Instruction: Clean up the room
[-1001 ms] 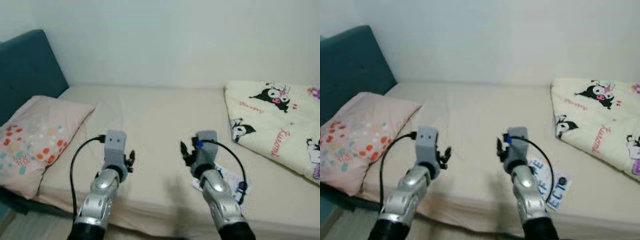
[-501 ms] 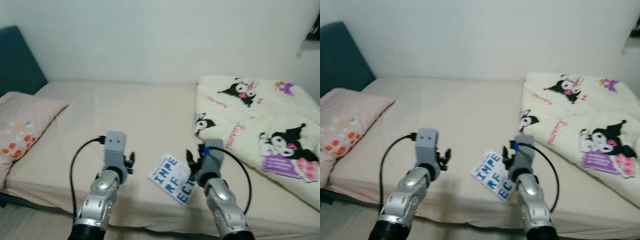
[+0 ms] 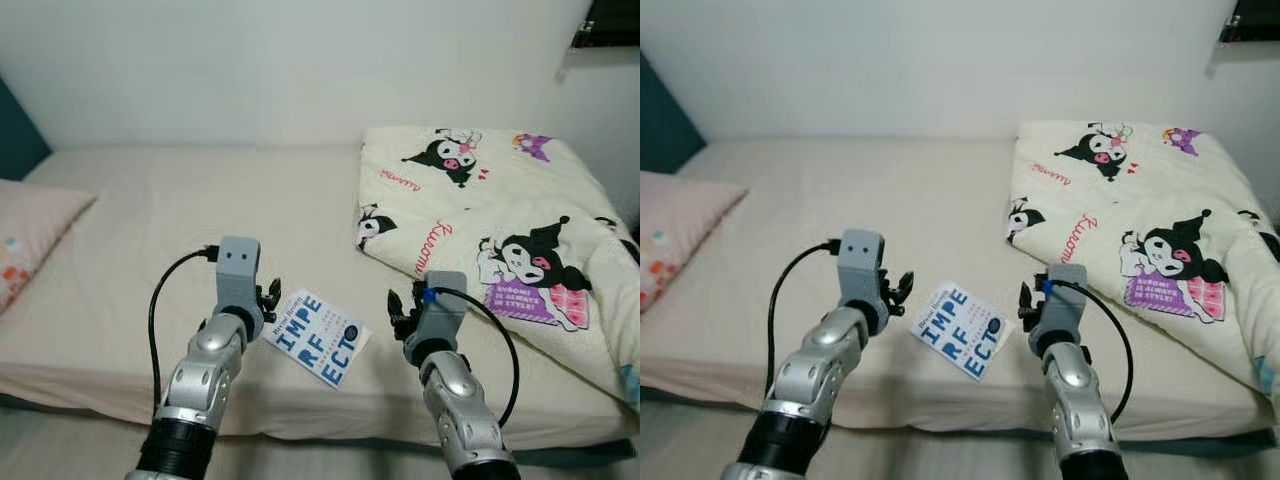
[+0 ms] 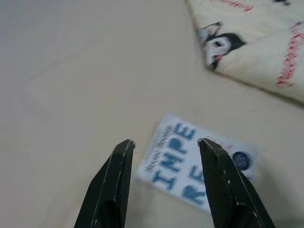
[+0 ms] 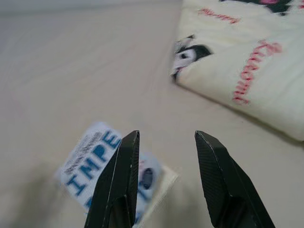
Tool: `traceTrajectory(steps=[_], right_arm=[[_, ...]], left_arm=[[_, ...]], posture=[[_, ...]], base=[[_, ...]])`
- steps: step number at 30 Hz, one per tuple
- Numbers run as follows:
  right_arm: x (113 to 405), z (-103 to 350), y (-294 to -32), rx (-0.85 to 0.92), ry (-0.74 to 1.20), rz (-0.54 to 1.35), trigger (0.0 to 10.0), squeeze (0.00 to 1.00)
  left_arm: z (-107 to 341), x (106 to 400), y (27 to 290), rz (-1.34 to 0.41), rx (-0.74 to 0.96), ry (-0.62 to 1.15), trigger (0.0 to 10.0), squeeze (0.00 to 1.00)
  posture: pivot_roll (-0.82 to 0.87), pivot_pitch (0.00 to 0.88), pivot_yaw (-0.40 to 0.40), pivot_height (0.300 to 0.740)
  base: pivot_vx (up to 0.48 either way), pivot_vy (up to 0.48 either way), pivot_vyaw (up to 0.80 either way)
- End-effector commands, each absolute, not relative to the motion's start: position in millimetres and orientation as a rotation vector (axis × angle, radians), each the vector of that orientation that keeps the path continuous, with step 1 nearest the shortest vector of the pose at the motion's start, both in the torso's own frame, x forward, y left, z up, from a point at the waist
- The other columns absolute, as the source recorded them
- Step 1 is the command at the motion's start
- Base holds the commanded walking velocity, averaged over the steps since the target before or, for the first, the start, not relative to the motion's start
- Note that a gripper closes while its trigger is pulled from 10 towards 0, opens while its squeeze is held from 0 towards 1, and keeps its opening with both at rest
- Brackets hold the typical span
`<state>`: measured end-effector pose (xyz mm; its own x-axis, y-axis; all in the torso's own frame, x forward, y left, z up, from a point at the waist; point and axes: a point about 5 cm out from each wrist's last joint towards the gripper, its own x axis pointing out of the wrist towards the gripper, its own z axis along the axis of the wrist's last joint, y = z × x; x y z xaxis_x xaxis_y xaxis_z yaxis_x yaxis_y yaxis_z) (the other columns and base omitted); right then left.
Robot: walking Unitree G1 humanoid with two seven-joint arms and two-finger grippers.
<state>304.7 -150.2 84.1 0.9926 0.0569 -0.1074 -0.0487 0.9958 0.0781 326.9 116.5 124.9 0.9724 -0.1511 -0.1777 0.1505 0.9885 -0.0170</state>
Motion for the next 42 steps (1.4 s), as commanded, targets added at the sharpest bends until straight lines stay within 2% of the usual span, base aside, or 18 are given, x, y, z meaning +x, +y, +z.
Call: traceTrajectory(steps=[1,8,12,21,32,37,42], right_arm=[[299,79,-145,0.085,0.115,0.059,10.0,0.0],[290,73,-142,0.08,0.133,0.059,10.0,0.0],[291,69,-141,0.083,0.15,0.057,10.0,0.0],[310,81,-136,0.049,0.126,0.076,10.0,0.0],[308,76,-141,0.041,0.14,0.066,10.0,0.0],[307,72,-140,0.058,0.155,0.066,10.0,0.0],[311,75,-135,0.049,0.155,0.073,10.0,0.0]], left_arm=[[113,319,125,-0.161,0.054,0.193,10.0,0.0],[112,309,126,-0.174,0.033,0.167,10.0,0.0],[102,308,132,-0.067,-0.044,0.192,10.0,0.0],[101,318,131,-0.033,-0.062,0.203,10.0,0.0],[96,315,139,0.004,-0.081,0.205,10.0,0.0],[105,321,133,-0.015,-0.044,0.153,10.0,0.0],[105,321,136,0.0,-0.068,0.152,10.0,0.0]], posture=[[0.0,0.076,0.043,0.74],[0.0,0.046,0.007,0.74],[0.01,0.0,-0.02,0.74],[0.01,0.0,-0.043,0.74],[0.01,0.0,-0.058,0.74],[0.03,0.0,-0.086,0.74],[0.01,0.0,-0.075,0.74]], base=[[0.0,0.0,0.0],[0.0,0.053,0.0],[0.0,0.0,0.0],[0.0,0.0,0.0],[0.0,0.0,0.0],[0.0,0.0,0.0],[0.0,0.0,0.0]])
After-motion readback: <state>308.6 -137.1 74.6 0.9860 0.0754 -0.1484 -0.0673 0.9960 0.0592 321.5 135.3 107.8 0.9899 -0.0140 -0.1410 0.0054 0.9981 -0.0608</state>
